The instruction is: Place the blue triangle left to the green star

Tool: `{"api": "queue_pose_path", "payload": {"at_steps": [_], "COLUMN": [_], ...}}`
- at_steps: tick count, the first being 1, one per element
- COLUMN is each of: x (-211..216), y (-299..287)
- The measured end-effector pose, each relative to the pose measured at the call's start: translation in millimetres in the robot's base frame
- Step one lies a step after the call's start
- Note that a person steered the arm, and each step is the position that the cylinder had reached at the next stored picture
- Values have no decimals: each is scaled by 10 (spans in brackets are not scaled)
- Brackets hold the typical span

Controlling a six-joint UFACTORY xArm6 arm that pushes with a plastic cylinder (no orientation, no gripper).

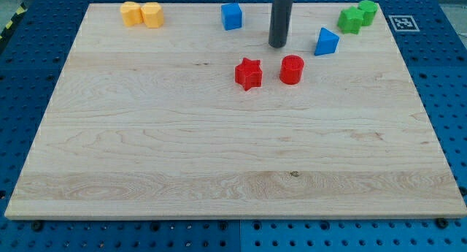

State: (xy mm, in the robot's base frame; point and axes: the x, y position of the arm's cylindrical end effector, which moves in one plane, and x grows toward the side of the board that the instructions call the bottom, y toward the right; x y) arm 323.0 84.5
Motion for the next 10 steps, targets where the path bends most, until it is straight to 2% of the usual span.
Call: {"api": "queue_pose_path", "payload": {"at_steps": [3, 4, 10], "x": [421, 419, -477], "y": [1514, 1683, 563]}}
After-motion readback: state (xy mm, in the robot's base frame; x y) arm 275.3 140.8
